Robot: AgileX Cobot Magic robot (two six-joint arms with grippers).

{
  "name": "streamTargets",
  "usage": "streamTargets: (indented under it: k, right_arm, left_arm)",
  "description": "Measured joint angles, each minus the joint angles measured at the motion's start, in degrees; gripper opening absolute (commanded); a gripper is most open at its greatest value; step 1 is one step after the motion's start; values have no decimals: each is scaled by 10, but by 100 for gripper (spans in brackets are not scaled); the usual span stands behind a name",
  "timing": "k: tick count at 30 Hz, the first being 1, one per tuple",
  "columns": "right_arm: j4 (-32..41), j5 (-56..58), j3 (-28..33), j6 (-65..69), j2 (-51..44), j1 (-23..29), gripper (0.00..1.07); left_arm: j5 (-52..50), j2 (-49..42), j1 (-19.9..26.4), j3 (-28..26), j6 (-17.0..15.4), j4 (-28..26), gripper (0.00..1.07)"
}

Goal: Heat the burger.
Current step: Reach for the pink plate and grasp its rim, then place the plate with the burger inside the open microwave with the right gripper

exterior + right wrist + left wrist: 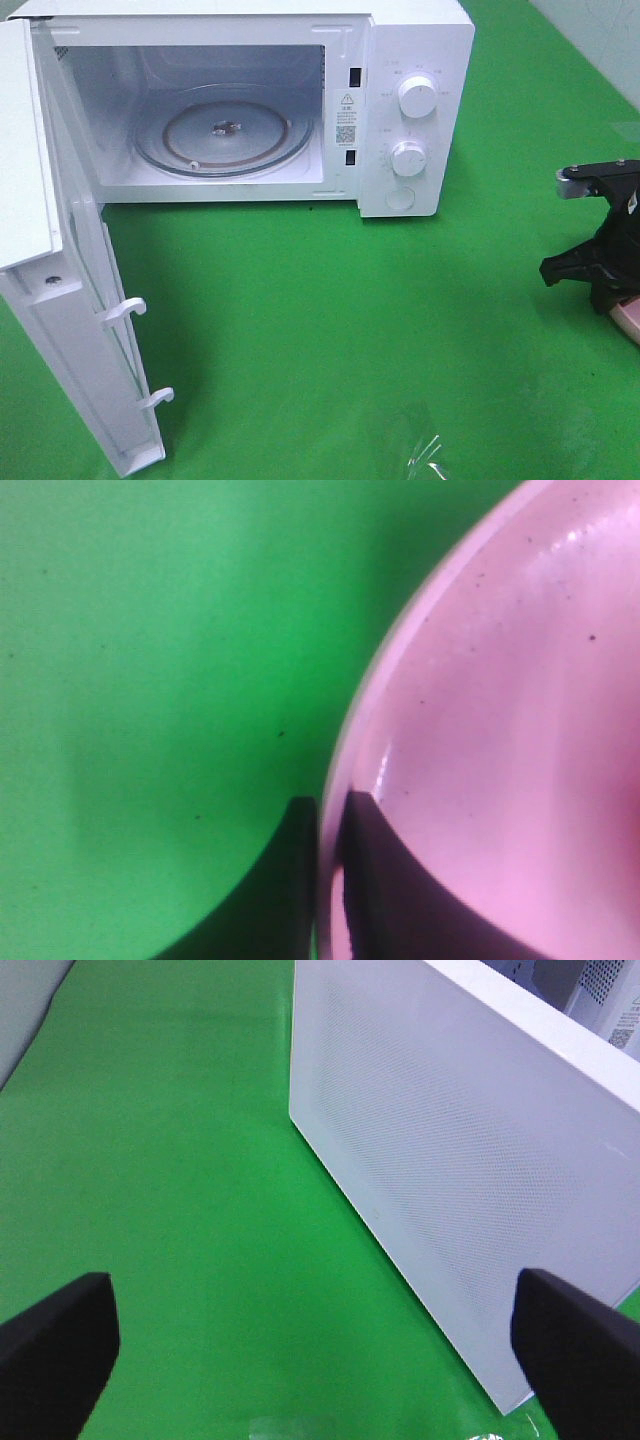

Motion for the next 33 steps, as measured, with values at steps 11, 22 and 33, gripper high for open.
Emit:
streamTargets:
  k: [11,22,33]
  right_arm:
    - [-33,21,0,23,0,22,0]
    - [-113,76,0,96,1,78,0]
    - [-170,155,7,166,-54,166,0]
  left_arm:
    - [0,0,0,0,0,0,100]
    - [0,0,0,0,0,0,100]
    - [0,0,0,0,0,0,100]
